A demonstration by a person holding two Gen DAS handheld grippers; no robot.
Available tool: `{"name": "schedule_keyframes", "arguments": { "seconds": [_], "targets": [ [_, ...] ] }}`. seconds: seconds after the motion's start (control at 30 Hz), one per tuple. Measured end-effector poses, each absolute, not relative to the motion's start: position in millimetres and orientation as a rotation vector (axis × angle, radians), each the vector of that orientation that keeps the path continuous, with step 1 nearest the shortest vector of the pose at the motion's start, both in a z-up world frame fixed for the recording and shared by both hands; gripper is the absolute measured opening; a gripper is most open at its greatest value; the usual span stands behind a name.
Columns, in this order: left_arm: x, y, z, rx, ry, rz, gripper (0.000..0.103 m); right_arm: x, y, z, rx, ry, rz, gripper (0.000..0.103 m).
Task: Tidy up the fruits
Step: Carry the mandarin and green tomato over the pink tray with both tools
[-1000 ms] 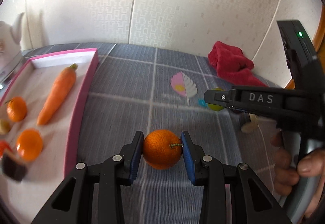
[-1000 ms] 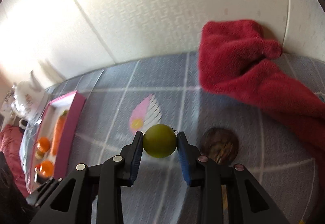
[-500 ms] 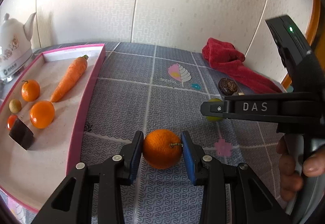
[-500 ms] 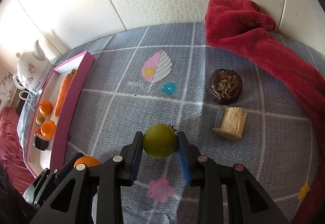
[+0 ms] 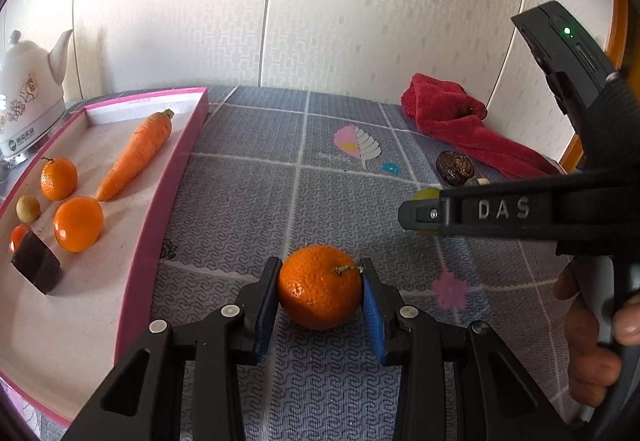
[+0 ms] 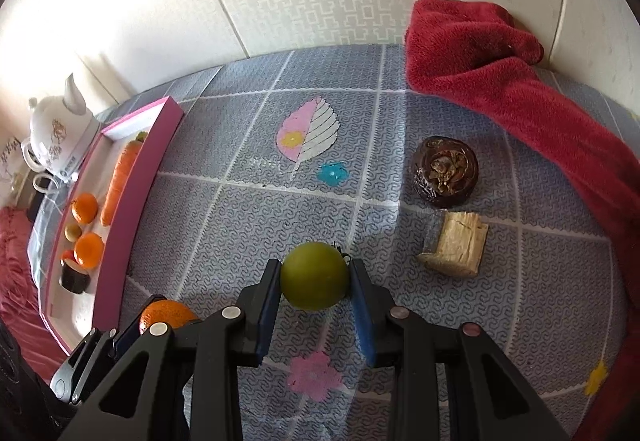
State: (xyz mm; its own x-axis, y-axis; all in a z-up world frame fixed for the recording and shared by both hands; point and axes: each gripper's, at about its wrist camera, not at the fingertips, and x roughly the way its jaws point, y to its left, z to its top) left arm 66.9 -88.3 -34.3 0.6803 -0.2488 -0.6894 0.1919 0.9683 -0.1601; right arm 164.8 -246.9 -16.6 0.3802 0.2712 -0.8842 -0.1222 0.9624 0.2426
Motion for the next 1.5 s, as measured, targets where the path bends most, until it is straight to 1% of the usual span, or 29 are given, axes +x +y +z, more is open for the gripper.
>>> {"name": "schedule_keyframes", "arguments": {
  "seconds": [0.33, 0.63, 1.07, 1.27, 1.5],
  "targets": [
    [68.1, -88.4, -35.4, -0.06, 0.784, -0.244, 0.039, 164.1, -233.0, -16.7, 0.005, 1.137, 0.242, 0.033],
    [67.8, -76.1, -32.0, -0.128, 0.809, -0.214, 0.038, 165.9, -240.2, -11.5, 0.021, 1.101, 0.191, 0.033],
    [45.5, -68.2, 15.2, -0.09, 0.659, -0.148, 0.038, 163.0, -241.0, -8.3, 0.019, 1.071, 0.152, 0.033],
    [38.1, -47.5, 31.8, -0.107, 0.61, -0.064, 0.038, 159.8, -237.5, -0.8, 0.04, 1.032, 0.158, 0.033],
    [34.4, -17.4, 40.3, -0.156, 0.593, -0.001, 0.038, 157.1, -221.0, 8.0, 0.042, 0.999, 0.189, 0.033]
  ]
}}
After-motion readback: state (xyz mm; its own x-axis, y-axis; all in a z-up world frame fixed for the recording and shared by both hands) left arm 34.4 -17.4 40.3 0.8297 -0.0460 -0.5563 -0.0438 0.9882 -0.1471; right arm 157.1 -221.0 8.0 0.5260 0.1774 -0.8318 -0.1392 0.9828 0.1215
